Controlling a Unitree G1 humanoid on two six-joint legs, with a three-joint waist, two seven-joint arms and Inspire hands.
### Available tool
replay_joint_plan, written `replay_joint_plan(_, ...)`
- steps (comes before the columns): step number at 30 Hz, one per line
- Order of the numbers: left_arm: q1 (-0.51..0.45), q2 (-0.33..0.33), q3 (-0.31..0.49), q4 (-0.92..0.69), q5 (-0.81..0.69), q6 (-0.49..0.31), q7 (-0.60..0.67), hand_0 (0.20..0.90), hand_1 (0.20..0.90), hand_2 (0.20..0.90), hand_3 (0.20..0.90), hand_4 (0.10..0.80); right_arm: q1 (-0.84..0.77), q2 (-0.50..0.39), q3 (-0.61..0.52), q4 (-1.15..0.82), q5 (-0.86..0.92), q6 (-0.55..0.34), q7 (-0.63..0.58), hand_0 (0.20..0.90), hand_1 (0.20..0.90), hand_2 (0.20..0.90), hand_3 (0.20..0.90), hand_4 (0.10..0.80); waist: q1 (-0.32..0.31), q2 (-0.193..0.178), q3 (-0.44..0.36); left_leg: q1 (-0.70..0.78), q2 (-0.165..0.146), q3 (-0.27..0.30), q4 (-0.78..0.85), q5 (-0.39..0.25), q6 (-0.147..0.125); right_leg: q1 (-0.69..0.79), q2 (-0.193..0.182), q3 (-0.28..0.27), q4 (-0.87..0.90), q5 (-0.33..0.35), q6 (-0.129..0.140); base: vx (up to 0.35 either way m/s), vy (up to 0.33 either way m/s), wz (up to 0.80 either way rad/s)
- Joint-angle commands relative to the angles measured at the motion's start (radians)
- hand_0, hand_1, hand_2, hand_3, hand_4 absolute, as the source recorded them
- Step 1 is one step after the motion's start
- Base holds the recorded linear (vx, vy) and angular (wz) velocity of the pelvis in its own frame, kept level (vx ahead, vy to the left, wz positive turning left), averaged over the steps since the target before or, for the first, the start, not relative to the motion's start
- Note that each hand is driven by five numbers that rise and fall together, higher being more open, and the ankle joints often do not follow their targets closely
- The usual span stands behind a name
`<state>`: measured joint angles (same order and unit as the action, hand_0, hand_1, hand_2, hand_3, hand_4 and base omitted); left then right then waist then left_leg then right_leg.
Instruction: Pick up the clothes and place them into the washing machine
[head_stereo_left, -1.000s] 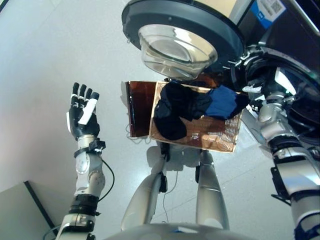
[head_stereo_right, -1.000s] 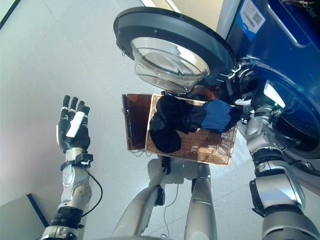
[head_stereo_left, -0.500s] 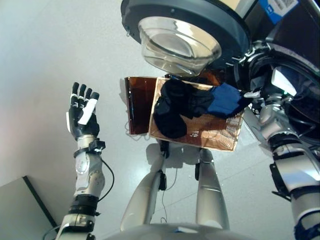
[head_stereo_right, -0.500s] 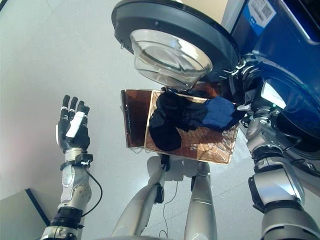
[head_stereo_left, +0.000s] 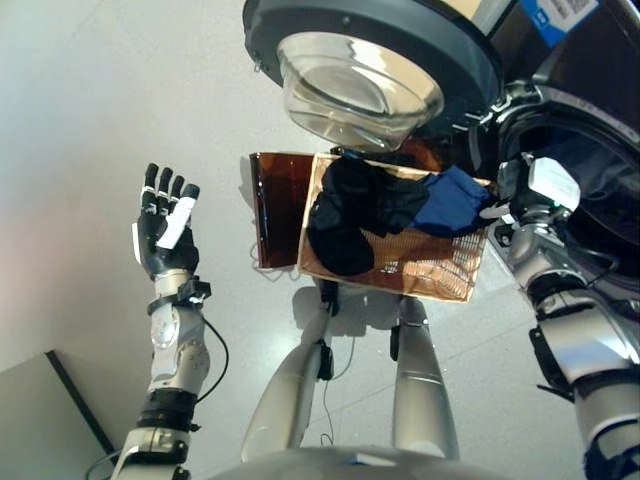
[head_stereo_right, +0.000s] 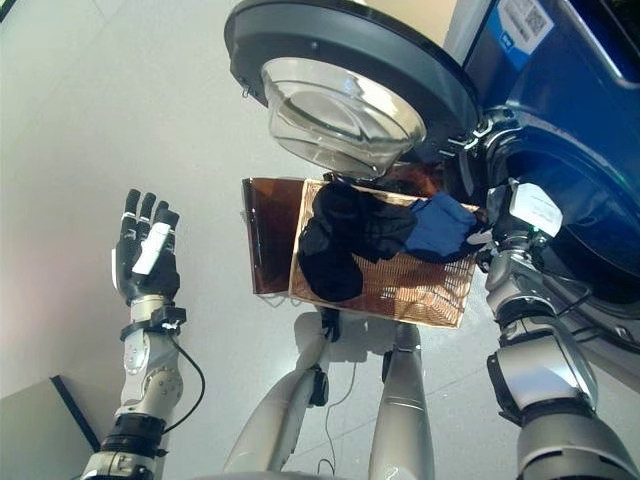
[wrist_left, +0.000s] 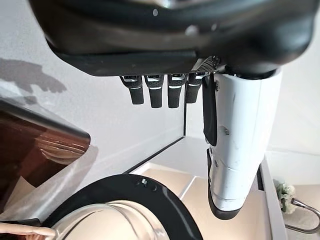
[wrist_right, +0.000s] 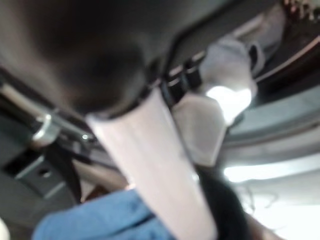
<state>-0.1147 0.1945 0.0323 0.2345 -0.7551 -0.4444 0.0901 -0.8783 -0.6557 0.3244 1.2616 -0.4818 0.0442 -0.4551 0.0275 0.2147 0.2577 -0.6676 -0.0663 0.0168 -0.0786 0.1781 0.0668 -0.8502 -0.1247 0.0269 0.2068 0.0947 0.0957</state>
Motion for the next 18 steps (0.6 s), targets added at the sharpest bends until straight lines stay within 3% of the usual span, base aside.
replay_joint_plan(1,-0.005,0.063,0.092,-0.122,0.033,-0.089,0.001,0.9,0.9,0.9,0.9,0.8,-0.069,-0.064,0.086,0.07,-0.032,0.033,-0.004,0.9,0.9,0.9,0.9,0.8,0.042,-0.014,-0.023,0.018,-0.003,0.027,-0.009,-0.072,-0.13,0.038,-0.007,-0.02,-0.126,0.025,-0.005,0.0,0.0,0.0)
replay_joint_plan(6,-0.002,0.063,0.114,-0.123,0.035,-0.085,0.003,0.9,0.9,0.9,0.9,0.8,-0.093,-0.091,0.081,0.07,-0.046,0.057,-0.003,0.9,0.9,0.9,0.9,0.8,0.041,-0.015,-0.021,0.003,-0.004,0.03,-0.009,-0.071,-0.133,0.023,-0.007,-0.02,-0.126,0.028,-0.004,0.0,0.0,0.0)
replay_joint_plan(8,0.003,0.059,0.136,-0.128,0.042,-0.081,0.012,0.9,0.9,0.9,0.9,0.8,-0.091,-0.113,0.062,0.0,-0.067,0.082,-0.013,0.831,0.831,0.831,0.831,0.751,0.032,-0.019,-0.016,-0.006,-0.003,0.032,-0.009,-0.072,-0.134,0.011,-0.003,-0.017,-0.125,0.03,-0.004,-0.01,-0.002,-0.05)
replay_joint_plan(9,0.004,0.055,0.145,-0.127,0.045,-0.079,0.017,0.9,0.9,0.9,0.9,0.8,-0.078,-0.119,0.045,-0.046,-0.076,0.093,-0.018,0.735,0.735,0.735,0.735,0.682,0.027,-0.021,-0.014,-0.008,-0.003,0.034,-0.009,-0.072,-0.135,0.007,-0.002,-0.016,-0.125,0.03,-0.004,-0.005,-0.004,-0.03)
replay_joint_plan(10,0.004,0.056,0.144,-0.127,0.045,-0.079,0.017,0.9,0.9,0.9,0.9,0.8,-0.074,-0.119,0.042,-0.052,-0.078,0.096,-0.016,0.735,0.735,0.735,0.735,0.682,0.028,-0.021,-0.015,-0.009,-0.003,0.034,-0.009,-0.072,-0.135,0.007,-0.002,-0.016,-0.125,0.03,-0.004,-0.004,-0.004,-0.03)
replay_joint_plan(11,0.005,0.054,0.154,-0.122,0.048,-0.077,0.019,0.9,0.9,0.9,0.9,0.8,-0.057,-0.125,0.021,-0.097,-0.087,0.107,-0.02,0.425,0.425,0.425,0.425,0.461,0.025,-0.023,-0.015,-0.011,-0.002,0.034,-0.009,-0.073,-0.134,0.005,-0.002,-0.016,-0.126,0.031,-0.004,0.002,0.002,-0.06)
replay_joint_plan(12,0.007,0.046,0.172,-0.117,0.048,-0.073,0.021,0.9,0.9,0.9,0.9,0.8,-0.022,-0.137,-0.027,-0.188,-0.111,0.132,-0.027,0.2,0.2,0.2,0.2,0.3,0.015,-0.023,-0.014,-0.014,-0.001,0.034,-0.009,-0.075,-0.134,-0.001,0.0,-0.014,-0.127,0.031,-0.005,0.002,0.002,-0.06)
replay_joint_plan(18,0.014,0.033,0.193,-0.113,0.034,-0.067,0.012,0.9,0.9,0.9,0.9,0.8,0.057,-0.144,-0.129,-0.318,-0.169,0.193,-0.019,0.2,0.2,0.2,0.2,0.3,0.01,-0.018,-0.02,-0.018,-0.002,0.036,-0.009,-0.08,-0.129,-0.009,-0.001,-0.011,-0.125,0.03,-0.005,0.0,0.0,-0.01)
